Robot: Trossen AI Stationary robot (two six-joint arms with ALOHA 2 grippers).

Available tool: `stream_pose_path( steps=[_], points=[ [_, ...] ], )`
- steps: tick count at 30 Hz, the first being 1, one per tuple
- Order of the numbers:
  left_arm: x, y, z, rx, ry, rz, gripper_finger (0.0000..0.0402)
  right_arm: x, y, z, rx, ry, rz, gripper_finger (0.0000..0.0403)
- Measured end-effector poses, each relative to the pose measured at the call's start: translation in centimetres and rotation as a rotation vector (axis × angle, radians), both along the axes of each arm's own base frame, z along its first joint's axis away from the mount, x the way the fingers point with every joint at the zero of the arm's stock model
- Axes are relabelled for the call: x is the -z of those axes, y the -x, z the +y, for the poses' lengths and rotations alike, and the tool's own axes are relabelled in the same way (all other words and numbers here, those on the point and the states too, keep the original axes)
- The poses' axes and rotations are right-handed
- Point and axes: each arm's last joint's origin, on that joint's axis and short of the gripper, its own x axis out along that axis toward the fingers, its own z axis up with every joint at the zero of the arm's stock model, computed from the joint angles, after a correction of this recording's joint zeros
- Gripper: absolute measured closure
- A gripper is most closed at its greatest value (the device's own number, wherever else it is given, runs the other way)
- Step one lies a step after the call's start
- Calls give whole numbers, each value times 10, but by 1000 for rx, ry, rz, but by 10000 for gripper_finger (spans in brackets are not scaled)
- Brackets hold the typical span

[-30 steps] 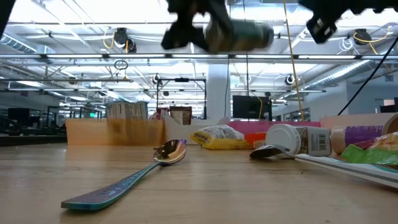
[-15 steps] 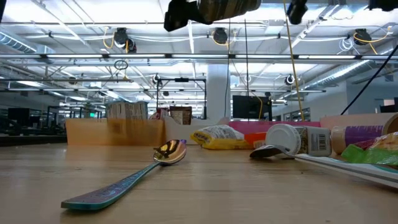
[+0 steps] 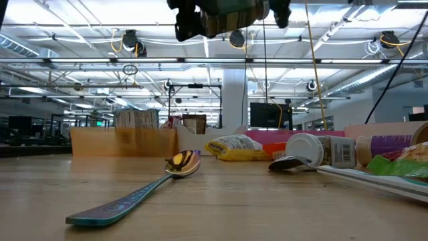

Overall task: Pick & Place Food Item
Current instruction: Put the green seasoning bottle into the white bin

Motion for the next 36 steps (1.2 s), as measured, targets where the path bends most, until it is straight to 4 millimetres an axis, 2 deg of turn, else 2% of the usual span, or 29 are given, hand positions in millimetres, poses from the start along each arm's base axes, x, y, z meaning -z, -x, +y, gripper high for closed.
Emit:
stream_pose_path(
  steps=[4,8,17,26,31,36],
  points=[
    [2,2,8,8,-18,16,195,11,-20,-1,-8,64,48,92],
    [2,4,13,22,-8,22,195,20,-29,-2,-9,83,84,95],
    [2,4,21,6,-12,16,196,30,-30,-5,12,210,155,104],
    [-1,1,28,-44,-20,-19,196,37,-28,-9,8,248,229,104],
    [-2,1,36,-77,-23,-38,196,37,-28,-9,9,253,229,109],
    [-3,0,36,-66,-7,-54,196,37,-27,-9,7,252,230,110]
  ],
)
